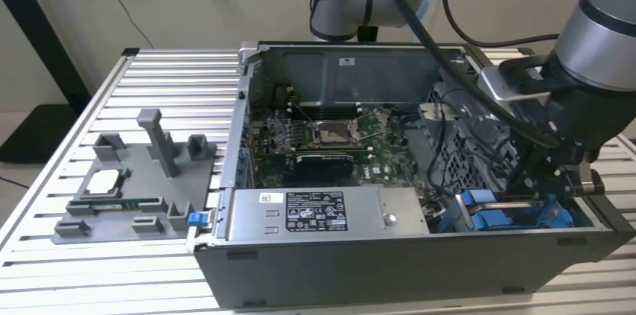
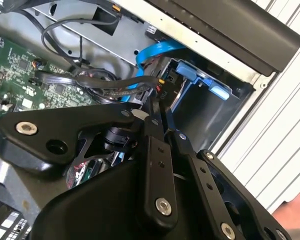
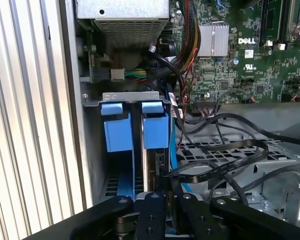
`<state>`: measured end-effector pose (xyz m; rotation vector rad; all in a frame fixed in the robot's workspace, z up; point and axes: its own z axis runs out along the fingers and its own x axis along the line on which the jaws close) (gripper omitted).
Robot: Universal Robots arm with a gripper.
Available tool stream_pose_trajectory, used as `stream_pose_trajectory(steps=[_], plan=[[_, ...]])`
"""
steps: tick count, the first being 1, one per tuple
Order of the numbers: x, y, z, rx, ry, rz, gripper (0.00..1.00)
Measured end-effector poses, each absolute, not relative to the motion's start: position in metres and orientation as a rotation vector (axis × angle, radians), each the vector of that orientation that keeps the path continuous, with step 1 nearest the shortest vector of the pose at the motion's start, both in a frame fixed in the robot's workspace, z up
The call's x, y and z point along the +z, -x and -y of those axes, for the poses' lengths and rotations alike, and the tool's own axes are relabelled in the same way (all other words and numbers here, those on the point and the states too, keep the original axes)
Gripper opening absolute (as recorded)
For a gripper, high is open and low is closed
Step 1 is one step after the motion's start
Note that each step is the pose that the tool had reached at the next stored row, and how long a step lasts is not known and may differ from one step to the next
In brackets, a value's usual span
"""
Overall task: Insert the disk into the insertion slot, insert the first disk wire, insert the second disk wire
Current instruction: 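Insert the second disk wire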
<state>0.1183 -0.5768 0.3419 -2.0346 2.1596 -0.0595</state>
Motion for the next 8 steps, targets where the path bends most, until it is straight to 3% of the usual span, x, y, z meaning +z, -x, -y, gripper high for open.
stream_pose_trajectory(steps=[8], plan=[[0.3349,-0.1183,0.5769,-0.064,2.031,-2.155,0.00]])
